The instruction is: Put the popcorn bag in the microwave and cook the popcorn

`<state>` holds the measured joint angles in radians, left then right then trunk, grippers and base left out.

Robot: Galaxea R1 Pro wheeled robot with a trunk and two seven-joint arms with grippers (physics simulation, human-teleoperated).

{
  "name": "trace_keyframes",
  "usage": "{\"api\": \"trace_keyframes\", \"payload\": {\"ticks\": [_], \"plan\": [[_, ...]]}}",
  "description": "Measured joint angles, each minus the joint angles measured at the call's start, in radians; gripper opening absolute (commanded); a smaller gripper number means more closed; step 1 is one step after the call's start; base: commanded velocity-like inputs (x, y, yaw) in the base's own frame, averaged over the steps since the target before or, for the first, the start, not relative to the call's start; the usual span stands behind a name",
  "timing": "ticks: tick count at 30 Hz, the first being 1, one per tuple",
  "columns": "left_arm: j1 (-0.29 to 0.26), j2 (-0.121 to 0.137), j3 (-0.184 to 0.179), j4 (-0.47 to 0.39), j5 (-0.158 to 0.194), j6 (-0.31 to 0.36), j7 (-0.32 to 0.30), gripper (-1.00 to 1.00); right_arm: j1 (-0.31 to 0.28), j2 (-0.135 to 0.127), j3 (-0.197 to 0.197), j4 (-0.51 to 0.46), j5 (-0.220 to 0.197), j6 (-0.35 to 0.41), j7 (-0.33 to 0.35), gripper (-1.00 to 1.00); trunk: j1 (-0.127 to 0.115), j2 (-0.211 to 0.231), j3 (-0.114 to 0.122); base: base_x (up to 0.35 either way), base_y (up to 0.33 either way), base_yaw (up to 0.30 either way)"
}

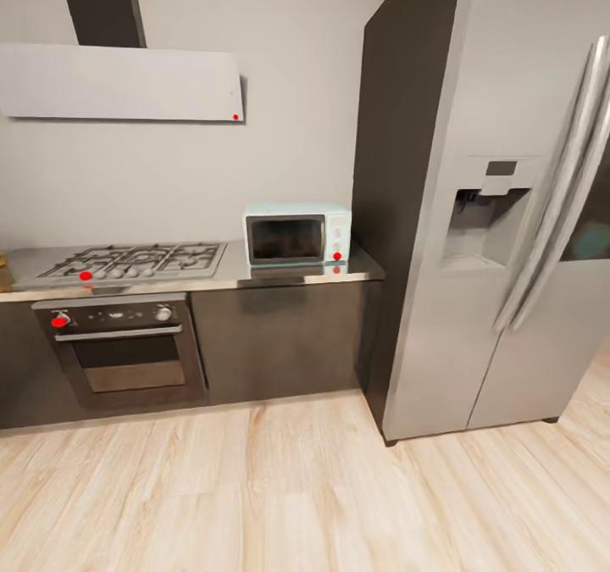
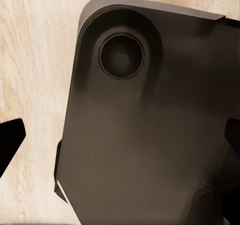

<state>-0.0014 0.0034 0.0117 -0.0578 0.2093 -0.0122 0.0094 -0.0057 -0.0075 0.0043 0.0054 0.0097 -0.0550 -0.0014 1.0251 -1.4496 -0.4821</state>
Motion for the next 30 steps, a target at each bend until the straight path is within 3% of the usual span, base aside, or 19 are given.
{"api": "trace_keyframes", "payload": {"ticks": [11, 30], "plan": [[0.000, 0.000, 0.000, 0.000, 0.000, 0.001, -0.001, 1.00, 0.000, -0.001, -0.001, 0.000, -0.001, -0.004, 0.000, 1.00, 0.000, 0.000, -0.003, 0.009, 0.000, 0.175], [0.000, -0.001, -0.001, 0.001, 0.000, 0.001, -0.001, 1.00, 0.000, -0.003, -0.001, 0.000, -0.003, -0.007, 0.000, 1.00, -0.001, 0.000, -0.003, 0.283, 0.000, 0.001]]}}
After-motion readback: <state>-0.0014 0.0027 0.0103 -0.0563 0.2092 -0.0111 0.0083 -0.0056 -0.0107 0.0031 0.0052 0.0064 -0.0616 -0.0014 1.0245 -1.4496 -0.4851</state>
